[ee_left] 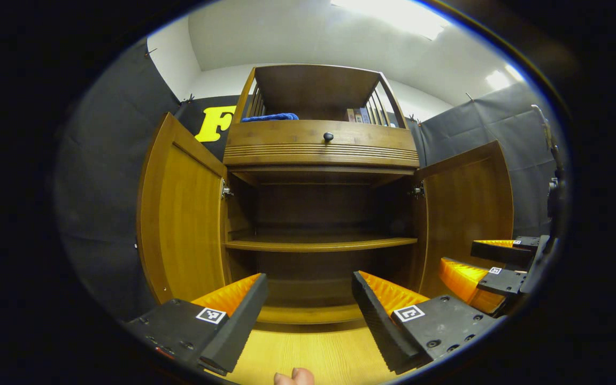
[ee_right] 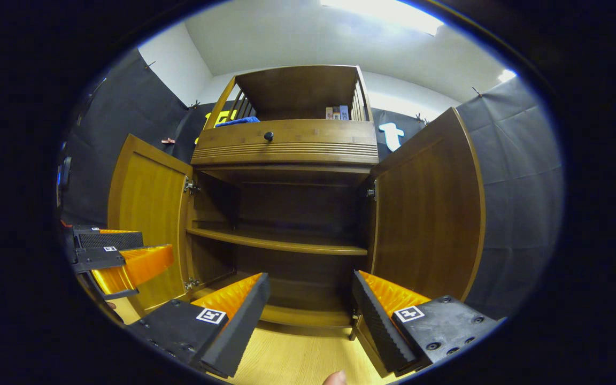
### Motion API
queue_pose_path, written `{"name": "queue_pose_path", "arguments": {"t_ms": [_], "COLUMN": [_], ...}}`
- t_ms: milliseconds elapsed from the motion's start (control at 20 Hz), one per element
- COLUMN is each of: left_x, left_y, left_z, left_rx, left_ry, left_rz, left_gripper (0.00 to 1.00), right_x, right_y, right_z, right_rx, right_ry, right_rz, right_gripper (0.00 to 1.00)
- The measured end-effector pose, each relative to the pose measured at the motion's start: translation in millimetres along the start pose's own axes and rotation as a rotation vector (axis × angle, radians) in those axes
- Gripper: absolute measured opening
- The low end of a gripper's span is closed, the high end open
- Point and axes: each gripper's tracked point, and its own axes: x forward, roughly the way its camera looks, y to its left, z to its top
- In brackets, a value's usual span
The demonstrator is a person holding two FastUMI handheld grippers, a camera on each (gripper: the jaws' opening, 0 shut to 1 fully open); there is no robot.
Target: Open the right door of the double-door shoe cabinet with the right hand, and open the left door with the left hand.
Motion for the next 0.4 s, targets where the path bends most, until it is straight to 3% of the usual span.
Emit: {"name": "queue_pose_path", "arguments": {"t_ms": [250, 400], "left_x": [-0.5, -0.7], "left_y": [-0.4, -0.4], "left_z": [0.7, 2.1], "left_rx": [-0.004, -0.006], "left_ry": [-0.001, -0.004], "left_rz": [-0.001, -0.001], "left_gripper": [0.98, 1.00], "right_x": [-0.3, 0.1], "right_y": [0.4, 0.0], "right_z": [1.6, 2.0], "right_rx": [0.000, 0.002], "right_ry": [-0.003, -0.006], "right_rz": [-0.001, -0.002], "right_gripper": [0.96, 1.00]}}
